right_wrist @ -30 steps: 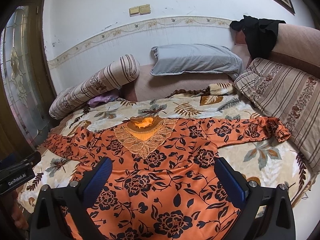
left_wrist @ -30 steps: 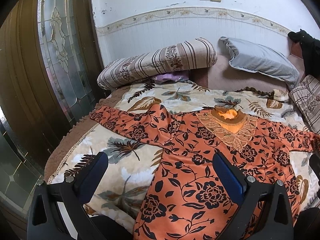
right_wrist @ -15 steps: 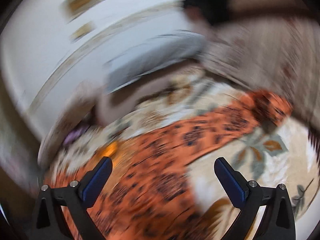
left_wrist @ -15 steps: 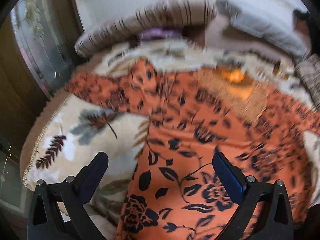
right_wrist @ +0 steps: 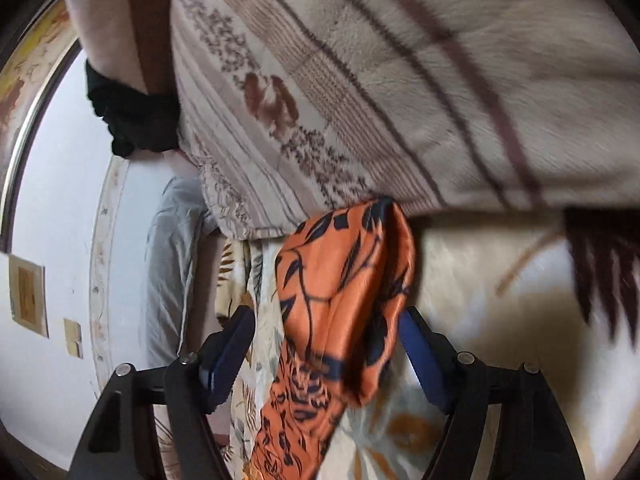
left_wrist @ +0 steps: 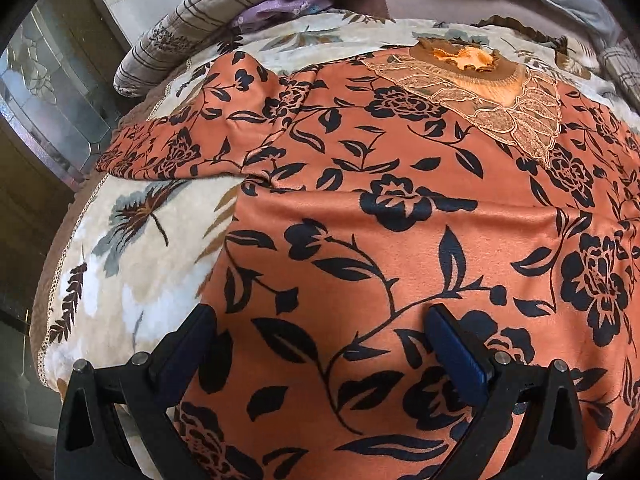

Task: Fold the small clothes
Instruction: 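Grasp a sleeve cuff with the right gripper and lift it across the dress body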

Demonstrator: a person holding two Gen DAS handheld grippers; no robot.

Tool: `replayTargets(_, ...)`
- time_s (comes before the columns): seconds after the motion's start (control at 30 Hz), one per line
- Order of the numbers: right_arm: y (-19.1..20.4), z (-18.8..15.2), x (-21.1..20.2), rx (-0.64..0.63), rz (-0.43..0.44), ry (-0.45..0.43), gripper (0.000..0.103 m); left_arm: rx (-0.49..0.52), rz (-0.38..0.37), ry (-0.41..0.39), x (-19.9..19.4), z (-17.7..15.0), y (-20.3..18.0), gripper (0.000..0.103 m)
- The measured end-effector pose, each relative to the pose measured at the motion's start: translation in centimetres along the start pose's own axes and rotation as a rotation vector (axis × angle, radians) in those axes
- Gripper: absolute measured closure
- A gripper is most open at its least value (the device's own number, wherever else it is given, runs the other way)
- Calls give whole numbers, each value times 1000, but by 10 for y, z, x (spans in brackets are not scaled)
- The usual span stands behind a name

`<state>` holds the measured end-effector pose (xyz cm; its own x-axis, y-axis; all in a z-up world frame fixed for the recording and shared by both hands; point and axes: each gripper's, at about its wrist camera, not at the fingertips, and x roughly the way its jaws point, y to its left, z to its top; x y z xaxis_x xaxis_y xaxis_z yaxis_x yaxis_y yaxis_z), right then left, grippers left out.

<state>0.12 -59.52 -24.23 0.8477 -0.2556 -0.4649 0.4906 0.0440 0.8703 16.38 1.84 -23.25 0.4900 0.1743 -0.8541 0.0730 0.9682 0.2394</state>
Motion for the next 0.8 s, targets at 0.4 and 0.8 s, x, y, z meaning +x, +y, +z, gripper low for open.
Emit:
replayTargets(0.4, 45, 28, 29, -193, 129, 107, 92, -134, -64, -4, 10, -7, 14, 0)
replayTargets(0.8, 106, -146, 51, -390, 475, 727, 92, -98, -46, -1, -10, -3, 16, 0)
